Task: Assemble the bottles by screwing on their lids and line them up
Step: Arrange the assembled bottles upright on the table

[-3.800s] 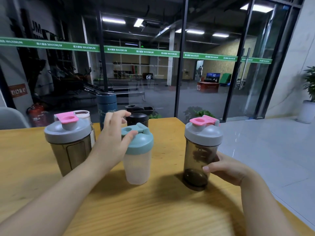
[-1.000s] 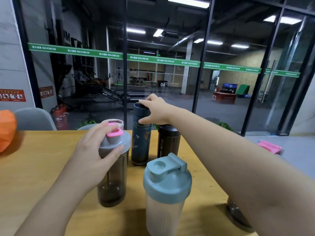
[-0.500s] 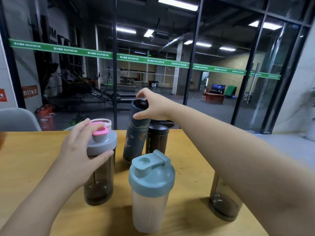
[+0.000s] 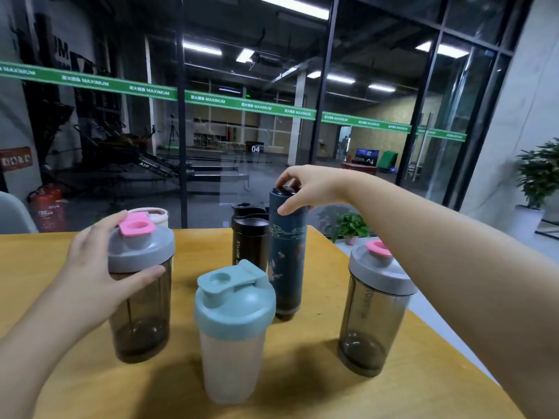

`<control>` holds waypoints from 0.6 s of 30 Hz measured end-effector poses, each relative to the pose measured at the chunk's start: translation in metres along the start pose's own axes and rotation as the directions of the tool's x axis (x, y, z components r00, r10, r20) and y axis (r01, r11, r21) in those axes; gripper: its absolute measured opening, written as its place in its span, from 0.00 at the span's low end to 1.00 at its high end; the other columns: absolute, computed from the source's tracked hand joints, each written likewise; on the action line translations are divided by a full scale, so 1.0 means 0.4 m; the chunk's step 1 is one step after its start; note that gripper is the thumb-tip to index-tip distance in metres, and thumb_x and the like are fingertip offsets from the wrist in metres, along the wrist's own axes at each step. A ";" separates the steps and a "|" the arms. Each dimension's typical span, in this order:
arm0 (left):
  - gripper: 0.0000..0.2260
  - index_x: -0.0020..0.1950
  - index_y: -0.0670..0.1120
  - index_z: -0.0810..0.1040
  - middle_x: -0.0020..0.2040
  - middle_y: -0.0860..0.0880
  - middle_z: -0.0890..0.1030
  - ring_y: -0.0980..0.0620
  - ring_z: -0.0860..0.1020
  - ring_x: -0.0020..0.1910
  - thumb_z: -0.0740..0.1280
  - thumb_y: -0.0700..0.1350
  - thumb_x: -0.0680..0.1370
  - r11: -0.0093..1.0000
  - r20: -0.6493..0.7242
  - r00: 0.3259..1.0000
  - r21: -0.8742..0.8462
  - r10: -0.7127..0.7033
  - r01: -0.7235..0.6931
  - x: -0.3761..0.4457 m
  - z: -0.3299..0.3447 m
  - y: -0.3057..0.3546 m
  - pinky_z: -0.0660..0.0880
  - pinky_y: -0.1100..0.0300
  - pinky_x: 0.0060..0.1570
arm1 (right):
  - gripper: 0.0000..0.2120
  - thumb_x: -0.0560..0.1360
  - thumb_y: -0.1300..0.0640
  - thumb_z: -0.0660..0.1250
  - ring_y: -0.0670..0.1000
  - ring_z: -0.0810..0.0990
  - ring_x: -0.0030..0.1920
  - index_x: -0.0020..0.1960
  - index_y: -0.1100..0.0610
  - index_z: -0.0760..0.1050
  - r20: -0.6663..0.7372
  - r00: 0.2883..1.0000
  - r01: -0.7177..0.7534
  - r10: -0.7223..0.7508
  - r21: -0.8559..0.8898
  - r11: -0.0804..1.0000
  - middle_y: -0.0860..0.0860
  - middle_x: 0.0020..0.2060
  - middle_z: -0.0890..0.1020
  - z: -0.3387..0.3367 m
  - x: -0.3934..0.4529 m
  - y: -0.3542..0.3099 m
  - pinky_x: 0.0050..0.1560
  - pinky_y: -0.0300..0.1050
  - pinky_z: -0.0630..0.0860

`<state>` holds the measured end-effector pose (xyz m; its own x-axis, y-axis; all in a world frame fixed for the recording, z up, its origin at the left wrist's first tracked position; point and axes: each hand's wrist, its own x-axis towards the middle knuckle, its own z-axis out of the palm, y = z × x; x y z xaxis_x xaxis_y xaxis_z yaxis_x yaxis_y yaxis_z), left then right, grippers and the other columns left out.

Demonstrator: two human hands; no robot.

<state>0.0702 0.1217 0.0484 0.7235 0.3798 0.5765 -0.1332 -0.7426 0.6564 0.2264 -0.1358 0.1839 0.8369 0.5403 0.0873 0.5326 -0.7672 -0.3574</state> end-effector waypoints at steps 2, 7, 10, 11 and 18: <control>0.40 0.54 0.77 0.54 0.70 0.45 0.65 0.46 0.64 0.67 0.78 0.44 0.66 1.000 -0.010 1.000 -0.014 -0.005 0.005 -0.003 0.003 0.007 0.63 0.47 0.65 | 0.26 0.72 0.52 0.72 0.53 0.75 0.54 0.67 0.52 0.67 -0.014 0.999 -0.040 0.040 -0.010 0.999 0.52 0.58 0.73 -0.004 -0.003 0.030 0.41 0.40 0.77; 0.37 0.54 0.76 0.59 0.68 0.50 0.66 0.54 0.65 0.62 0.78 0.44 0.66 0.997 -0.013 0.999 -0.075 0.034 -0.035 -0.011 0.013 0.008 0.64 0.53 0.57 | 0.28 0.71 0.51 0.73 0.54 0.75 0.55 0.68 0.53 0.67 -0.073 0.986 -0.152 0.151 -0.019 0.988 0.53 0.60 0.72 -0.017 0.002 0.093 0.47 0.46 0.80; 0.37 0.52 0.78 0.60 0.65 0.52 0.68 0.55 0.66 0.58 0.78 0.43 0.66 0.990 0.002 0.999 -0.133 0.039 -0.038 -0.017 0.018 0.012 0.66 0.54 0.55 | 0.30 0.71 0.52 0.73 0.54 0.75 0.54 0.69 0.54 0.66 -0.099 0.976 -0.196 0.194 -0.016 0.980 0.52 0.58 0.71 -0.018 0.010 0.116 0.48 0.46 0.79; 0.37 0.52 0.79 0.61 0.64 0.52 0.69 0.53 0.68 0.58 0.78 0.43 0.66 0.989 0.014 0.999 -0.146 0.035 -0.032 -0.018 0.019 0.013 0.67 0.53 0.54 | 0.30 0.71 0.52 0.73 0.54 0.74 0.54 0.69 0.54 0.66 -0.107 0.973 -0.207 0.204 -0.013 0.978 0.52 0.58 0.71 -0.017 0.014 0.122 0.48 0.46 0.79; 0.38 0.53 0.80 0.63 0.62 0.53 0.71 0.49 0.71 0.60 0.79 0.43 0.65 0.978 0.033 0.998 -0.203 0.051 -0.043 -0.025 0.035 0.023 0.71 0.49 0.59 | 0.28 0.73 0.53 0.71 0.55 0.75 0.55 0.68 0.56 0.66 -0.114 0.959 -0.260 0.261 0.024 0.965 0.53 0.56 0.72 -0.008 0.041 0.141 0.54 0.50 0.79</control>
<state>0.0712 0.1033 0.0420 0.7377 0.3232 0.5928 -0.2989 -0.6309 0.7159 0.2705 -0.1714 0.1680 0.9558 0.2780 0.0960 0.2931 -0.8731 -0.3897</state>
